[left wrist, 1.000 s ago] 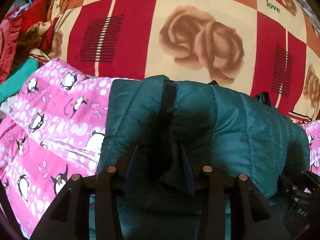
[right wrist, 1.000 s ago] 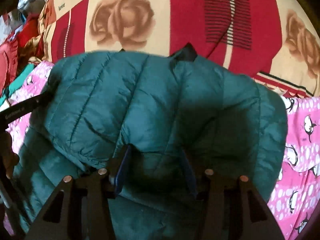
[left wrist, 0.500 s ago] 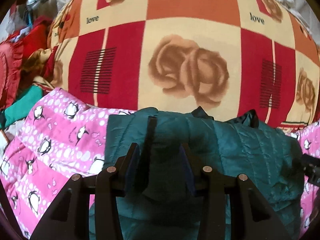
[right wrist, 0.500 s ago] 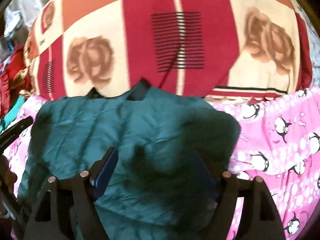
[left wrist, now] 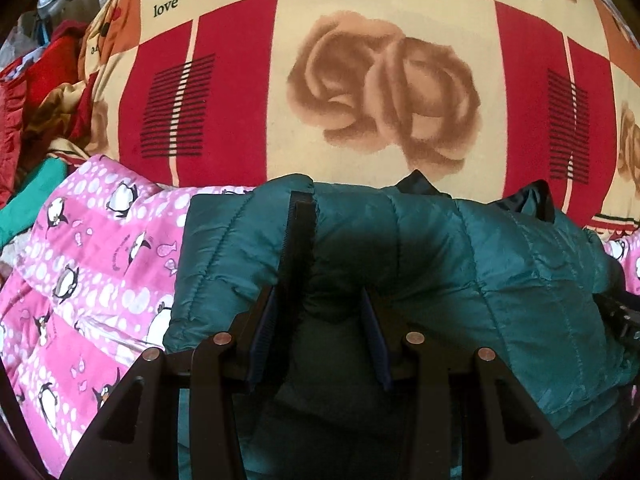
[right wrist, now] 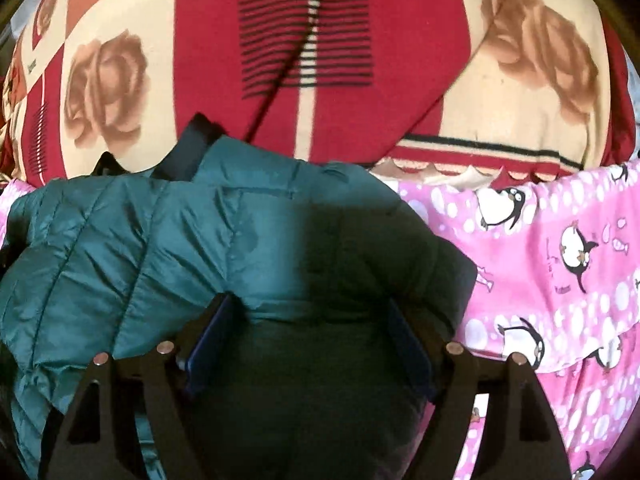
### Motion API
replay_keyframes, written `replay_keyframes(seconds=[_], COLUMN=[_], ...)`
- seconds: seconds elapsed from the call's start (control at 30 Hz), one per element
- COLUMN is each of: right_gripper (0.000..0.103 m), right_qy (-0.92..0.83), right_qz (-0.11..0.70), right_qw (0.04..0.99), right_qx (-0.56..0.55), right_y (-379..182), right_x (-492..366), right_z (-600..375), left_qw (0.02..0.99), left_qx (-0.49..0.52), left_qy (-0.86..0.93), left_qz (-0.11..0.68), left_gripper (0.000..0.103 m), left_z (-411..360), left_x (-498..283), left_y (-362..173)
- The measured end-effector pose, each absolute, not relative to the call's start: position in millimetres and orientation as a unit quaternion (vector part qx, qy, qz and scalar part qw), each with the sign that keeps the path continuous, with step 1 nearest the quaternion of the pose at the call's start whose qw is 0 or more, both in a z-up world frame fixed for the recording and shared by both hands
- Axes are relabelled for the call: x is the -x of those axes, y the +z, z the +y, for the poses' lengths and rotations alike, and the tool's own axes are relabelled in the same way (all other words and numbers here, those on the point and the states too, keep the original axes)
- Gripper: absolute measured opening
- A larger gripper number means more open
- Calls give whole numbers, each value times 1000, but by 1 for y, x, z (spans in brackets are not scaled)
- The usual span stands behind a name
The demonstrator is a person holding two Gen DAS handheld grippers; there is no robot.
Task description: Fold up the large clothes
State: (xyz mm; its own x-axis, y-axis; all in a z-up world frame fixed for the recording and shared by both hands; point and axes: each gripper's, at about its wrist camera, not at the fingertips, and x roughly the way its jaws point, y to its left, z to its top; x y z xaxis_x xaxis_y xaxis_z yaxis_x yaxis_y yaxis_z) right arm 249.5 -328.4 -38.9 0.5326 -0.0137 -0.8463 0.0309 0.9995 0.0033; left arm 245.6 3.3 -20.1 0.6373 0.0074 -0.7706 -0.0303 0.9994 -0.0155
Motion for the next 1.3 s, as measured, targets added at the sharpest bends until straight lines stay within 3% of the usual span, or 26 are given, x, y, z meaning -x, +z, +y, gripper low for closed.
replay_keyframes(seconds=[0.3,0.7,1.3], right_gripper=[80,83,87], right_qy=[17,1,22], right_qz=[442,483,468], right_qw=[897,875,881], right_qx=[-17,12,-69], right_y=[13,-47,4], right_x=[-204,-200,-144], right_z=[-325,-328,-320], left_qw=[904,910,916], left_qx=[24,21,30], left_qy=[10,10,5], left_qz=[426,415,400], left_gripper=[19,27,27], left_z=[7,2,34], left_x=[-245,-244,-183], left_y=[-24,-31,20])
